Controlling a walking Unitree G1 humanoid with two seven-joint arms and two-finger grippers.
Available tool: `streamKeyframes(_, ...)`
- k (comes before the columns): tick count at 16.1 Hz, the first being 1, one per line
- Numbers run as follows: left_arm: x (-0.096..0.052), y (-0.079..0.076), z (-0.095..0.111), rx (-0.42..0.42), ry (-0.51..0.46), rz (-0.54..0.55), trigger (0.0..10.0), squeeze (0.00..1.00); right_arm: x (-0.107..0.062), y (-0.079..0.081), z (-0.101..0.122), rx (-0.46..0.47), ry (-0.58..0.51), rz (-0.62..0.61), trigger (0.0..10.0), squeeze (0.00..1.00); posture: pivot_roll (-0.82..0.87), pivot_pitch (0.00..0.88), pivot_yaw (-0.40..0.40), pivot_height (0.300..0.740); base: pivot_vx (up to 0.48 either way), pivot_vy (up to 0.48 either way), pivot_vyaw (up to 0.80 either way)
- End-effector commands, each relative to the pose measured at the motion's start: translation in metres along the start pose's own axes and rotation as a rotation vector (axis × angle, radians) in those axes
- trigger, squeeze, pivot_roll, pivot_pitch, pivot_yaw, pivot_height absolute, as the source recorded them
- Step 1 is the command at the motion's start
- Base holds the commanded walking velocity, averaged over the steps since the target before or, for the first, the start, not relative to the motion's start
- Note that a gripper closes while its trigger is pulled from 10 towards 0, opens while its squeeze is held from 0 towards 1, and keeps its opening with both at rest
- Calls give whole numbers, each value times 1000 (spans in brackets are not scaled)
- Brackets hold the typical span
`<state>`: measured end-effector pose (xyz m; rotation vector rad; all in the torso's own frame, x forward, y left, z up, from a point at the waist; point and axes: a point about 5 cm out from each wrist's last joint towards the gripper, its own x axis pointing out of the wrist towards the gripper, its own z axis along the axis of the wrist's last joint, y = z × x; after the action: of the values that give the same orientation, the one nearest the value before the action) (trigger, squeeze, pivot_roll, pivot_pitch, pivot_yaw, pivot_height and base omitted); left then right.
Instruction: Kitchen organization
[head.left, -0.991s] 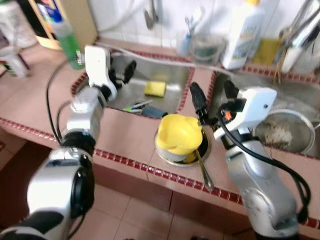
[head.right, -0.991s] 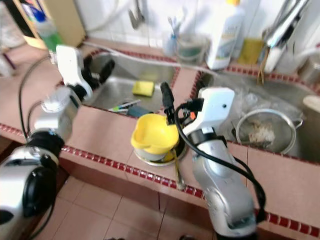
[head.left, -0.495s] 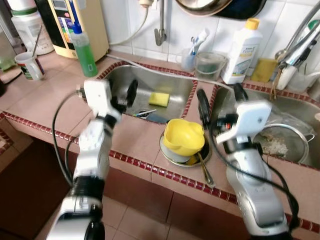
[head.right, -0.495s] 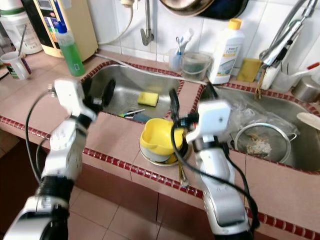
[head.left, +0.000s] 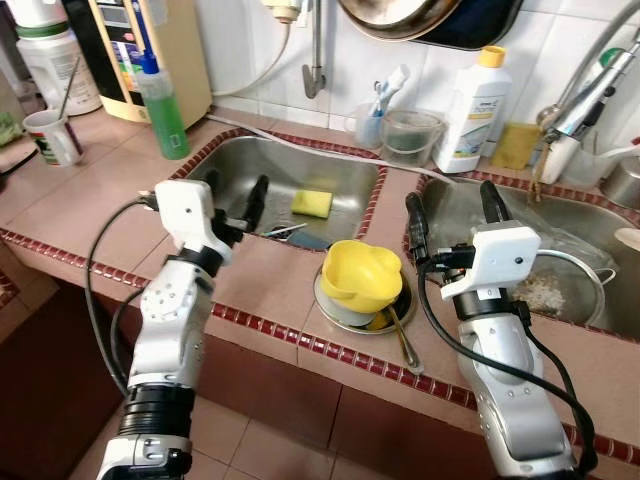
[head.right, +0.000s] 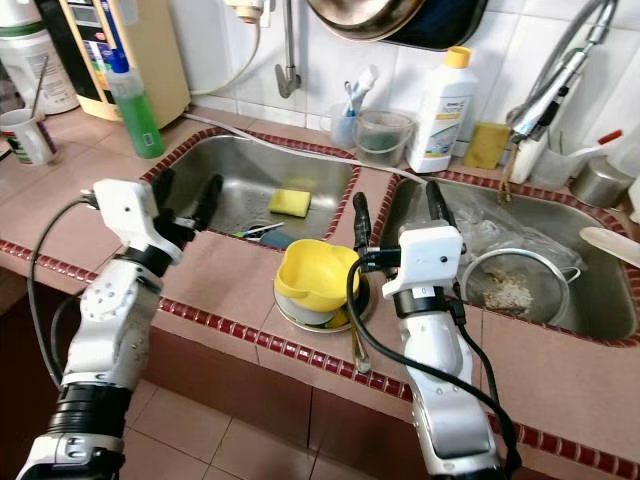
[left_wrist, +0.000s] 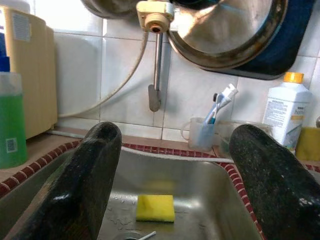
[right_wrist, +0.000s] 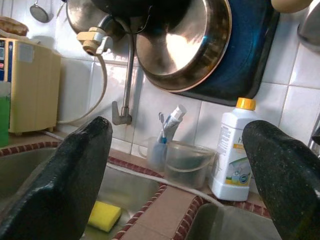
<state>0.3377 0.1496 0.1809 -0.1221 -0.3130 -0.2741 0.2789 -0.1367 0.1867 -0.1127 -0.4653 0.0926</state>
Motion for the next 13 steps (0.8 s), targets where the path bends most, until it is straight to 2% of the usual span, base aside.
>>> streamKeyframes(1,0,0,4,-24,2,10,10000,0,4,-4,2,-13,-20,-20,10000,0,-137,0,13,740,0,0,0)
streamKeyframes(4,1,0,5,-14,9,9,10000,0,7,-8,-1,-17,-6,-41,10000,0,-138,0,13,740,0,0,-165)
streamKeyframes(8,1,4,7,-20,19,24,10000,0,9,-8,-2,-15,-1,-39,10000,0,-143,0,10,740,0,0,-761)
streamKeyframes(13,2,5,6,-36,30,41,10000,0,10,-7,0,-12,-18,-29,10000,0,-145,0,5,740,0,451,-760)
